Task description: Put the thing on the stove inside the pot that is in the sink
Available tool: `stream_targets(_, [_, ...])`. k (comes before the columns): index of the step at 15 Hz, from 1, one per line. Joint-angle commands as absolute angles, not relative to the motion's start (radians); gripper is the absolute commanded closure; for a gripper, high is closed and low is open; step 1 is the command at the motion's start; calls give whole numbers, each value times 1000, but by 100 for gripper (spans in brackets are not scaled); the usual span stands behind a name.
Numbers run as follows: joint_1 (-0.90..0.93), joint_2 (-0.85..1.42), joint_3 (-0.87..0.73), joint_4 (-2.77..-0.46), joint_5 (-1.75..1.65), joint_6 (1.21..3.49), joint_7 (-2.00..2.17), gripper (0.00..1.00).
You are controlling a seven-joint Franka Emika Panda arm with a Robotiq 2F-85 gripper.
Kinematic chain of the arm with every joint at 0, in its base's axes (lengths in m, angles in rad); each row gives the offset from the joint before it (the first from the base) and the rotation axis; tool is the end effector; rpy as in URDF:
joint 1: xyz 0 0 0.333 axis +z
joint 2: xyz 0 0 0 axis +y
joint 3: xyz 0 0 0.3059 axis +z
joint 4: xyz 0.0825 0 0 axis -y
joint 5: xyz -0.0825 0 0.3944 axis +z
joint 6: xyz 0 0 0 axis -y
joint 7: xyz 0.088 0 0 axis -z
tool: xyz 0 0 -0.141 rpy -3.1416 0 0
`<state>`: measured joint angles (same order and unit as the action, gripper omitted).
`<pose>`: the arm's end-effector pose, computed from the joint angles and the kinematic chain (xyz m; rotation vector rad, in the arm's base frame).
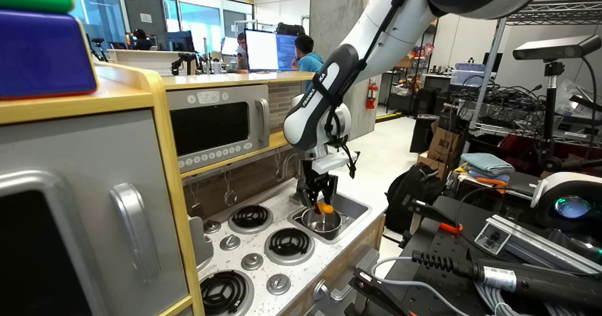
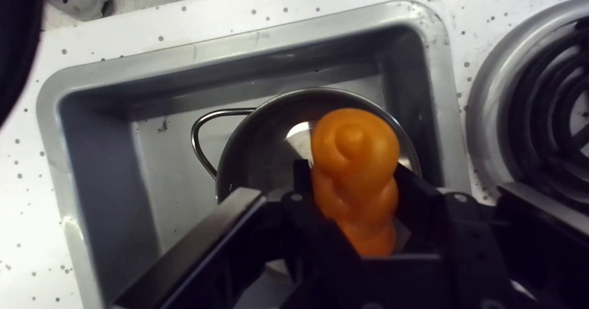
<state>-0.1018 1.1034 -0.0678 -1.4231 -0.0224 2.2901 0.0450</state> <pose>0.6493 -0.1100 -0.0337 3.0441 -0.2560 -0.3669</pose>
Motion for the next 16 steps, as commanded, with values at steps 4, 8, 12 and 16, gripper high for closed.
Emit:
stream_targets(4, [-116, 1283, -95, -1143, 13, 2091, 156, 81])
stream_targets(8, [-121, 1294, -100, -1112, 12, 2047, 180, 81])
stream_targets(12, [-116, 1276, -96, -1133, 4, 2078, 172, 17])
stream_targets(16, [-103, 1187, -84, -1253, -13, 2148, 116, 0])
